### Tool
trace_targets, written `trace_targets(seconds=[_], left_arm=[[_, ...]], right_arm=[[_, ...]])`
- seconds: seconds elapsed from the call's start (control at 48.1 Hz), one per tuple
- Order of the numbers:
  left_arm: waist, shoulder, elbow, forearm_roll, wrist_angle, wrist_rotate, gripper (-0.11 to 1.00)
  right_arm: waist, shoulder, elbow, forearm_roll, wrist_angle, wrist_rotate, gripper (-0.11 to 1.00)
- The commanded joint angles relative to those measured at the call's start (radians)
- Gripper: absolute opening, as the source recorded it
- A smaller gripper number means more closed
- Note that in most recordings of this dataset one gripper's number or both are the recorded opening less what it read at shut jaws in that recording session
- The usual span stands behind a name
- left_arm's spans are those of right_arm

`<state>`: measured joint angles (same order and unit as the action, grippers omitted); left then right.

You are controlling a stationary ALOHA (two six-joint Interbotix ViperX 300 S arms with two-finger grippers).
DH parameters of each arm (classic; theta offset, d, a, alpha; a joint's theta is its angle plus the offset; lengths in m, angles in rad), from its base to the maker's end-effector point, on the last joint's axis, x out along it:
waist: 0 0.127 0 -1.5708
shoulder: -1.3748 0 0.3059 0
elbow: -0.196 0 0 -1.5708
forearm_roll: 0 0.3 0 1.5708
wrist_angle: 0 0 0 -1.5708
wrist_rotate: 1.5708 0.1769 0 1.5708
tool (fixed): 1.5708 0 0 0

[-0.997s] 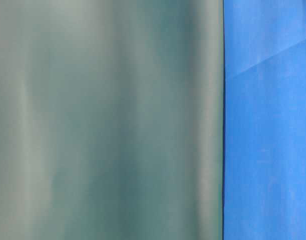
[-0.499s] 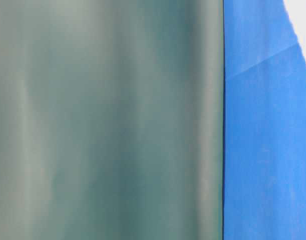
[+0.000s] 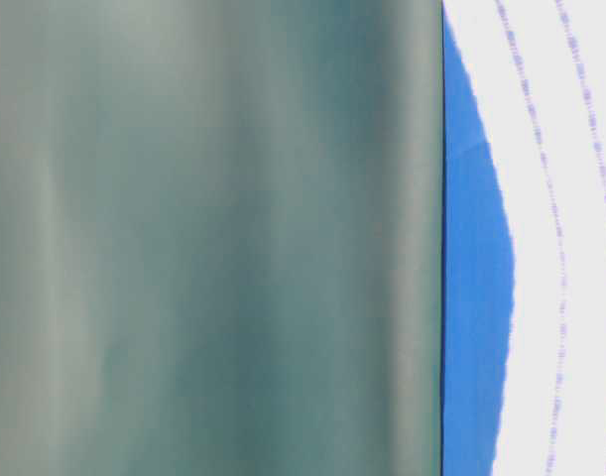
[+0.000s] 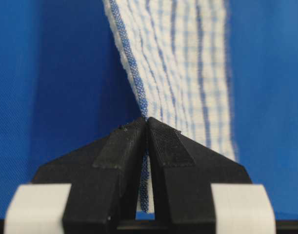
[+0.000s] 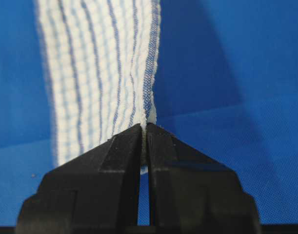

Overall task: Fold the blue towel.
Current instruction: 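Lift the strip and rotate it vertical, right gripper moving to top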

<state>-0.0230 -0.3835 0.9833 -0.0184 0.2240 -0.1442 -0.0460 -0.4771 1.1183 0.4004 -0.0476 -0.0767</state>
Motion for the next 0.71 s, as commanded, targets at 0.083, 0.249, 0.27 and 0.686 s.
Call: trace_targets(seconds=[0.083,0.249,0.27,0.686], left_arm=[[-0.008,-0.009,-0.025,-0.006,-0.006,-0.023,0.02],[-0.048,0.015,-0.058,-0.011,-0.031,-0.15,0.02],[-0.054,0.02,-0.064,-0.011,-0.037,-0.172,0.02],[-0.198,0.232,-0.305,-0.008,-0.176,-0.387,0.02]], right_arm=[[-0.017,-0.015,-0.008,-0.003,0.003,-0.002,-0.04],[-0.101,-0.014,-0.023,-0.005,0.015,-0.002,-0.04],[-0.114,-0.015,-0.028,-0.005,0.015,-0.002,-0.04],[-0.325,0.012,-0.156,-0.031,0.021,-0.066,-0.04]])
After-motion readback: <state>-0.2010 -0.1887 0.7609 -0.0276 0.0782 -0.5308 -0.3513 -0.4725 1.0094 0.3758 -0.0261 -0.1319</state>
